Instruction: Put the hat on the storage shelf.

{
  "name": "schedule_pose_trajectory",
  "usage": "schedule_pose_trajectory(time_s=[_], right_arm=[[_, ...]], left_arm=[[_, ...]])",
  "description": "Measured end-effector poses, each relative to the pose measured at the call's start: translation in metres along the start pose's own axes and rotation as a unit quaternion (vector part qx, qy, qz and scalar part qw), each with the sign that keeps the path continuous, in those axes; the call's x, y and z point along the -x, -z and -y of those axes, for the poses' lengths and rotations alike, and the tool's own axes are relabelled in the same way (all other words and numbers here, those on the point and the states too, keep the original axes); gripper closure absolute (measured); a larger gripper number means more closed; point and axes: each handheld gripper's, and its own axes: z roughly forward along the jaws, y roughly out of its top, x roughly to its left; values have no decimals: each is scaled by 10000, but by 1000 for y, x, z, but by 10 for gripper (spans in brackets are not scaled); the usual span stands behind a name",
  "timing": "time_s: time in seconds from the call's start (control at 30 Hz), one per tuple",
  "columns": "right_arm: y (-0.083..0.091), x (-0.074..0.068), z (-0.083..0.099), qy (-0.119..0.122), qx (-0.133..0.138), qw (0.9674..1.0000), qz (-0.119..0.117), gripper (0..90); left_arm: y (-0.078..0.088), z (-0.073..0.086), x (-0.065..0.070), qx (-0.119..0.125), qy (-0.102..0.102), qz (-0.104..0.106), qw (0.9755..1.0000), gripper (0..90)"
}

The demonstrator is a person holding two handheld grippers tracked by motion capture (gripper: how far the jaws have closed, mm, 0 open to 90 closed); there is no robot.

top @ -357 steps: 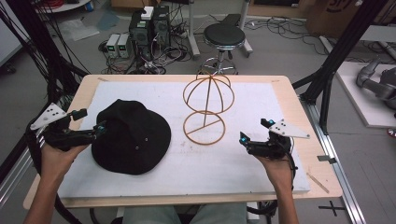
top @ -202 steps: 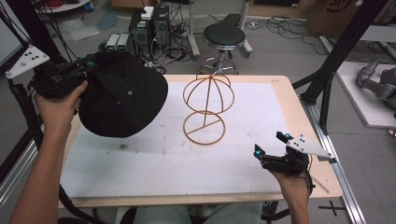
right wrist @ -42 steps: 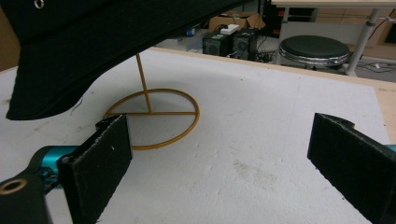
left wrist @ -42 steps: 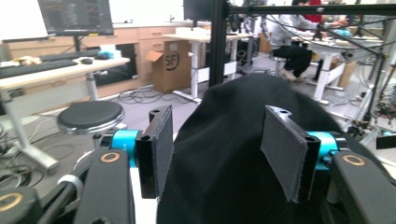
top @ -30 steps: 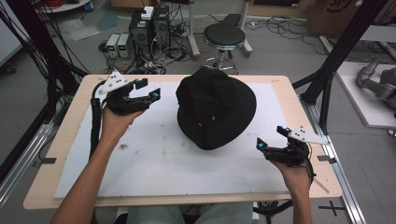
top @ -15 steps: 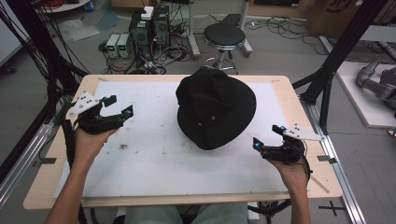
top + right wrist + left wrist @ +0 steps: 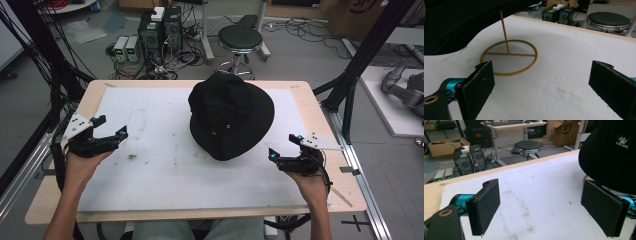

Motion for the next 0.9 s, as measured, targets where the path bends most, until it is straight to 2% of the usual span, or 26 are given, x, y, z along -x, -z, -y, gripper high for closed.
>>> schedule_pose_trajectory(time_s=[0.1,0.23,0.9], right_arm=[[0,-1,0,-18,-14,10000,-10,62],[-2,-1,-1,7,-28,10000,-12,61],[-4,-2,3,4,-114,9999,-11,62]], left_arm=[[6,5,-2,-13,42,-84,10000,161],[8,7,-3,-23,53,-89,9999,161],[1,10,-5,-126,56,-62,9999,161]])
